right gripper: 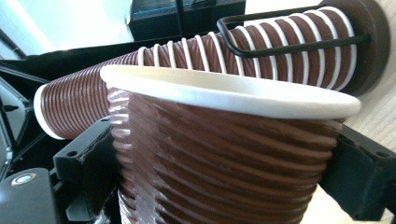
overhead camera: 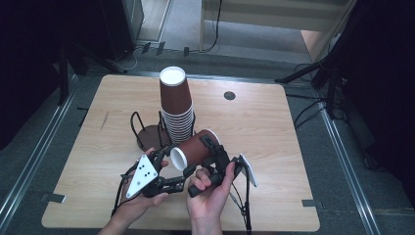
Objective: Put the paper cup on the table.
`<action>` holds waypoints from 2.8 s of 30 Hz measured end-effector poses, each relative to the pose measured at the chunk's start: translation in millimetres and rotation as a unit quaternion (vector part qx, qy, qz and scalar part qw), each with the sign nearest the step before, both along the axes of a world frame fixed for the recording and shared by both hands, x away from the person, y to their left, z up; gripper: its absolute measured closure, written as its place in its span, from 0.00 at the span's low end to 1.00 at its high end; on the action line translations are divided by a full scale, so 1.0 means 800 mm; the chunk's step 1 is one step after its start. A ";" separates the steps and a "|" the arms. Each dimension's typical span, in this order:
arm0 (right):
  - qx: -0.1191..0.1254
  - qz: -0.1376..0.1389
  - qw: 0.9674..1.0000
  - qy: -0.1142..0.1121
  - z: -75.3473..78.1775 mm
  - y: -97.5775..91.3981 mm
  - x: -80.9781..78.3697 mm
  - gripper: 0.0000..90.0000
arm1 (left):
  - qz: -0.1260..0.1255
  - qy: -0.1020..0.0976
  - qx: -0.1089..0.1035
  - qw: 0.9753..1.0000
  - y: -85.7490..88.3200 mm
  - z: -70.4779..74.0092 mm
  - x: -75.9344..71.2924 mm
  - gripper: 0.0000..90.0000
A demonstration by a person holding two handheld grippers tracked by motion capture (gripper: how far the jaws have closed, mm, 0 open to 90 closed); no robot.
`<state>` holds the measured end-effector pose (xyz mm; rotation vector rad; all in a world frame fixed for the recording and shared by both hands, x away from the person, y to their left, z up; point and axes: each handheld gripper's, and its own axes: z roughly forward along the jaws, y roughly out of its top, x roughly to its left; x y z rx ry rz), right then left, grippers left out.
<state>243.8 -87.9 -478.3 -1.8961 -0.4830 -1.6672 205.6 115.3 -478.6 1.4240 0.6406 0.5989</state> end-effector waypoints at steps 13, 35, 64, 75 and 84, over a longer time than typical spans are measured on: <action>-0.001 -0.004 1.000 -0.030 -0.003 -0.001 -0.001 0.11 | -0.011 0.035 -0.005 0.999 0.006 0.001 -0.003 0.10; -0.033 -0.023 0.996 -0.085 0.001 -0.015 0.002 0.12 | 0.002 0.069 -0.002 0.998 0.039 -0.011 -0.002 0.00; -0.162 -0.025 0.972 -0.170 0.013 -0.030 0.010 0.12 | 0.156 0.125 0.013 0.980 0.168 -0.072 -0.026 0.00; -0.205 -0.025 0.960 -0.189 0.009 -0.041 0.020 0.12 | 0.219 0.132 0.013 0.967 0.205 -0.077 -0.022 0.18; -0.256 -0.051 0.944 -0.204 0.009 -0.038 0.025 0.12 | 0.225 0.140 0.004 0.964 0.219 -0.082 -0.016 0.09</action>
